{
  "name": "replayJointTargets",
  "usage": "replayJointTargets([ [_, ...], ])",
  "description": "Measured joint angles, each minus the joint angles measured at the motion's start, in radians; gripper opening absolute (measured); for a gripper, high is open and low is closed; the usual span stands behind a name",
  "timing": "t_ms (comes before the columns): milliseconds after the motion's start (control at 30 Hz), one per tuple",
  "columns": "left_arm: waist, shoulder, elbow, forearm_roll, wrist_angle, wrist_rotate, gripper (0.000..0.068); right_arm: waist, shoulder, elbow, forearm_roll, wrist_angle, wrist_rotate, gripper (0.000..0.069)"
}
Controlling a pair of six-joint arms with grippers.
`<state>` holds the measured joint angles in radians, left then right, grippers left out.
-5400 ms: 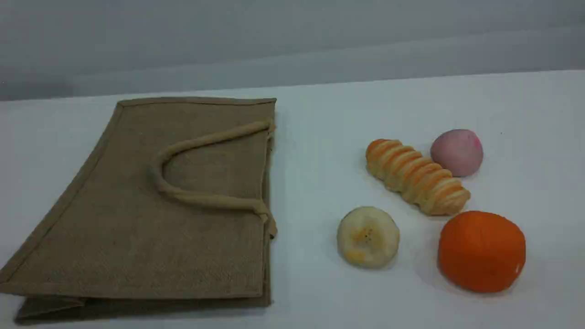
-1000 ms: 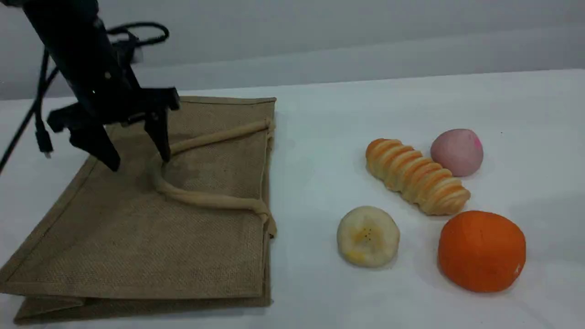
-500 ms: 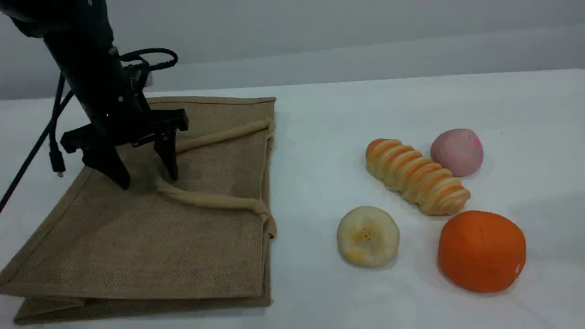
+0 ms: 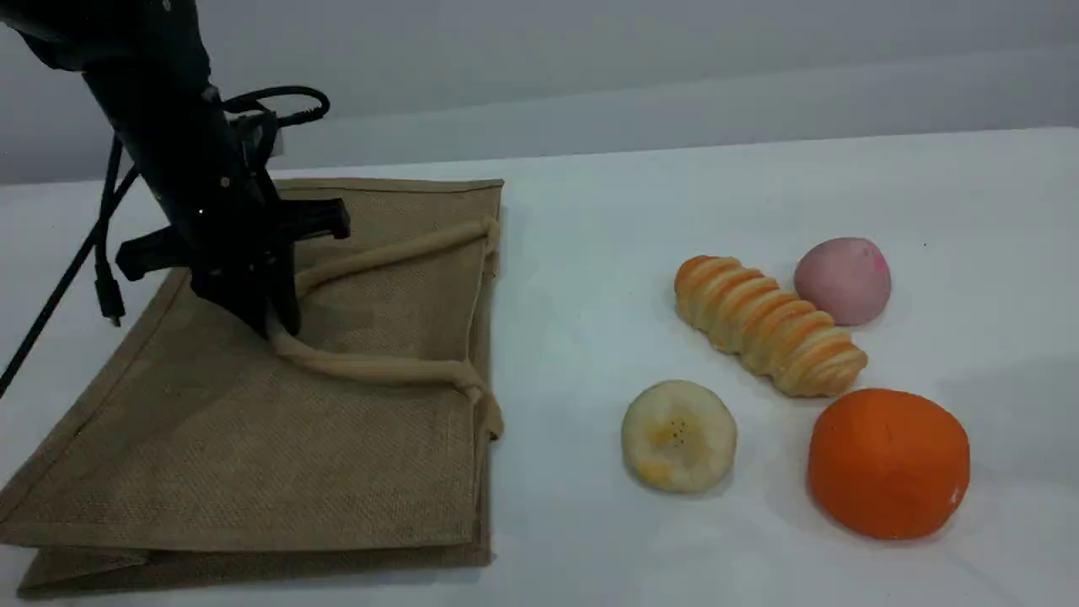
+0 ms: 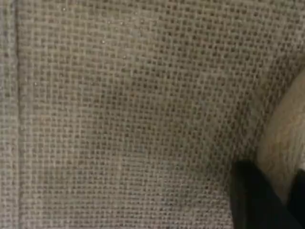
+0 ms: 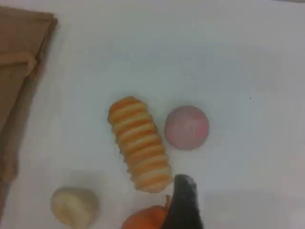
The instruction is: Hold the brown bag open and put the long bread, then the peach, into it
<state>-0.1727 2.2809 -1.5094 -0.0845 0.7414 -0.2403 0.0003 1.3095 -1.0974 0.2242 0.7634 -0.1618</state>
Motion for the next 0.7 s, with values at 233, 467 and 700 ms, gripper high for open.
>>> replayJointTargets([
  [233,0.0,-0.029,-0.048,0.002,0.049,0.121,0.0099,0.0,0.0,0.002,0.014,0.001,0.0,0.0521],
  [467,0.0,-0.131,-0.19,0.003,0.193,0.302,0.0099,0.0,0.051,0.002,0.023,0.004,0.0,0.0521],
  [700,0.0,-0.229,-0.274,0.002,0.278,0.418,0.0099,0.0,0.147,0.002,0.028,0.002,-0.007,0.0521],
])
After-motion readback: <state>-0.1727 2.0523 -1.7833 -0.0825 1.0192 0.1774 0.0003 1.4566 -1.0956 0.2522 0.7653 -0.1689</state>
